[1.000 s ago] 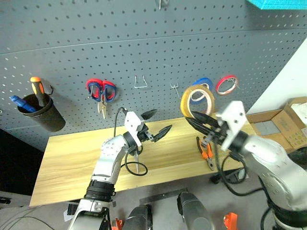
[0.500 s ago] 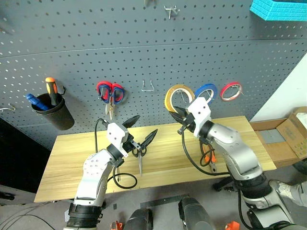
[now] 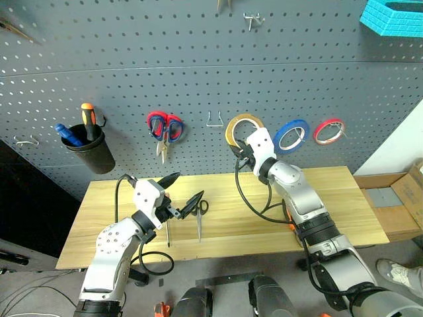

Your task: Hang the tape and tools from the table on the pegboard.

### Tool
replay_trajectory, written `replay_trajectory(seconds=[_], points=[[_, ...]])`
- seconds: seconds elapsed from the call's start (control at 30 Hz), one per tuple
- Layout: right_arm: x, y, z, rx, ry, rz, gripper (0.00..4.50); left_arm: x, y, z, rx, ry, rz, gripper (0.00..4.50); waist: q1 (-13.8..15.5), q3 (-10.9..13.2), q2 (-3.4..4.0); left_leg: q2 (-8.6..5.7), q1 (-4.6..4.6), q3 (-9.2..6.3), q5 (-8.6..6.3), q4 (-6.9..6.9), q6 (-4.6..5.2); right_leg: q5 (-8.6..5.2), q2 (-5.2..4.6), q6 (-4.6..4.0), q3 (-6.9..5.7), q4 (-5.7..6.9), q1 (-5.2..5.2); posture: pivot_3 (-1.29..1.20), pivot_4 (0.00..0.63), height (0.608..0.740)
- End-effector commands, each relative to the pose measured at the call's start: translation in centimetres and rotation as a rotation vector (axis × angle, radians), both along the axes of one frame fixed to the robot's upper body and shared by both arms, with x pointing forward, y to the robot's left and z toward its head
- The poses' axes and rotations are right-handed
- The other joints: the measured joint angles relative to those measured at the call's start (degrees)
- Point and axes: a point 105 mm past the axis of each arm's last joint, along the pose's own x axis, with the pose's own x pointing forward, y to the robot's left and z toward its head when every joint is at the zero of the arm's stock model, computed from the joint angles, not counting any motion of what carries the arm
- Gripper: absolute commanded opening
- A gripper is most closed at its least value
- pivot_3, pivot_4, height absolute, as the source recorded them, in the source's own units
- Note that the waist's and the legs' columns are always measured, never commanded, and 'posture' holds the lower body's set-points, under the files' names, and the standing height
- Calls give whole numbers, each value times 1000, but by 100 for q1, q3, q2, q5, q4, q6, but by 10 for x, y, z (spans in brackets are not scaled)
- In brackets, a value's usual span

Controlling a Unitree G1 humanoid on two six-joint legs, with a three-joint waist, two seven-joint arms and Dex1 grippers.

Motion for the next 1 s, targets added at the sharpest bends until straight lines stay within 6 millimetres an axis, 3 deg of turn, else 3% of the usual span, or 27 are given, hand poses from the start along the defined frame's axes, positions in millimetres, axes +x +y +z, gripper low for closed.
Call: replay_trajectory(seconds=[0.03, 0.17, 0.3, 0.43, 0.5, 0.63, 0.93, 1.0], points=[[-3, -5, 7, 15, -16, -15, 1819, -1, -6, 14, -7, -50, -26, 4500, 16, -2, 1, 0, 0, 0, 0, 0, 0, 0, 0, -1, -1, 0, 1, -112, 116, 740], [-11, -15, -3, -3, 7, -43, 3193, 0, -12, 11, 7, -42, -59, 4500, 22, -1, 3, -1, -1, 0, -1, 0, 1, -1, -1, -2, 1, -1, 1, -141, 145, 740], [-25, -39, -16, -25, 46, -107, 4465, 1, -17, 6, 32, -29, -95, 4500, 31, 0, 4, 0, -1, -1, -1, -1, 1, -6, -3, -9, -2, -1, 3, -147, 161, 740], [-84, -62, -56, 19, 365, 19, 4465, -11, -22, -17, 137, 11, -170, 4500, 47, 28, 20, 4, -4, -3, -4, -2, 7, -14, -8, -16, -7, -8, 11, -165, 210, 740], [-98, -76, -72, -15, 467, -22, 4465, -15, -24, -24, 146, 30, -186, 4500, 41, 104, 21, 6, -5, 0, -8, -1, 12, -30, -12, -26, -6, -9, 11, -172, 229, 740], [-93, -122, -107, -32, 631, -332, 4465, -28, -27, -35, 161, 80, -233, 4500, -9, 214, 14, 41, 2, 25, -8, 5, 11, -53, -11, -18, 0, -4, 10, -170, 268, 740], [-90, -133, -125, -123, 720, -459, 4465, -50, -27, -36, 186, 129, -271, 4500, 24, 488, -5, 62, -26, 47, -26, -1, 11, -38, -11, -49, -11, -8, -26, -131, 316, 740], [-86, -147, -130, -128, 734, -573, 4465, -53, -26, -35, 189, 133, -270, 4500, 31, 536, -14, 64, -26, 47, -33, -2, 14, -38, -11, -50, -12, -9, -27, -115, 323, 740]])
